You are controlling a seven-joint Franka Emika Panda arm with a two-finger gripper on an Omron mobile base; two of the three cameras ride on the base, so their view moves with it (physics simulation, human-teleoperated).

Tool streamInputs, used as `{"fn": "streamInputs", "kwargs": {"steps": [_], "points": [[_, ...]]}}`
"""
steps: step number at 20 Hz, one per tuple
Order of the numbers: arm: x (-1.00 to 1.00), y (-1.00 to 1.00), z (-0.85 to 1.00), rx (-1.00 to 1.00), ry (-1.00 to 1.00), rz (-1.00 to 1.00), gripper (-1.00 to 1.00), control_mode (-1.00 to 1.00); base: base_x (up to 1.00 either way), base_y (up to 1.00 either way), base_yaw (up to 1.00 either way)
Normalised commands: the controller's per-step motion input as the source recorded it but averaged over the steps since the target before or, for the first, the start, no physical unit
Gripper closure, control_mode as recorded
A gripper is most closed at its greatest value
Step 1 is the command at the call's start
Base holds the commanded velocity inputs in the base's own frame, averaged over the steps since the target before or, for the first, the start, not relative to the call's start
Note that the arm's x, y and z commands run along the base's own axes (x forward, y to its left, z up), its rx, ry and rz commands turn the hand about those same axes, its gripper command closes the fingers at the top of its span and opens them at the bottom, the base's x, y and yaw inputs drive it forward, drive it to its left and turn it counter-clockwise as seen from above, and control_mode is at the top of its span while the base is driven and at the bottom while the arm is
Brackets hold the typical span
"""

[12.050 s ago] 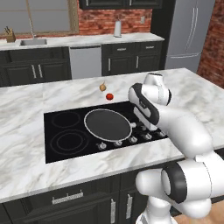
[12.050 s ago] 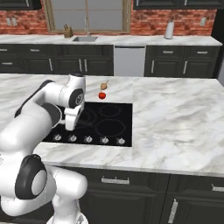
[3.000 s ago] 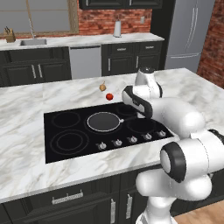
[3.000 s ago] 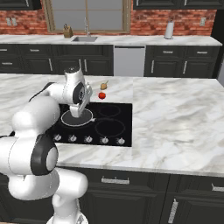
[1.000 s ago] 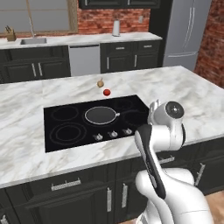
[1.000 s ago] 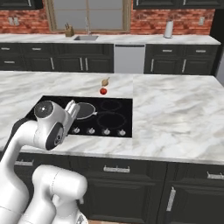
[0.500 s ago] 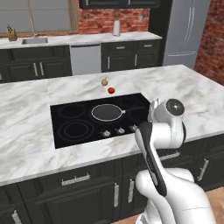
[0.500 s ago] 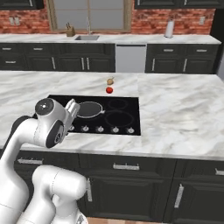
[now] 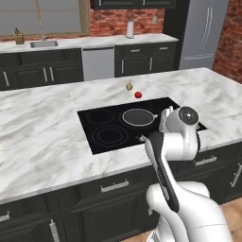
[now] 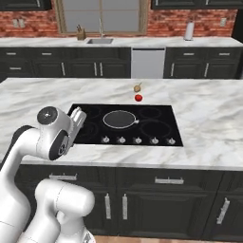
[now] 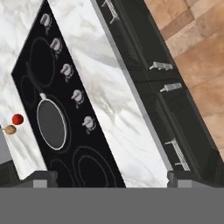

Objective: Place the pan on the center burner on the stove. Then place the tomato and the onion in the pan and turn on the center burner.

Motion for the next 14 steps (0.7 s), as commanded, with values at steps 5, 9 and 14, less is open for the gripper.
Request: {"fn": "streamInputs", "kwargs": {"steps": [5,9,14], "points": [[0.00,0.00,0.00,0.00,0.00,0.00,-1.00,1.00,-0.22,0.63,-0.07],[0.00,0.00,0.00,0.00,0.00,0.00,-1.00,1.00,-0.33,0.55,-0.01],[0.00,0.00,0.00,0.00,0.00,0.00,-1.00,1.00,-0.36,0.57,0.00]]}}
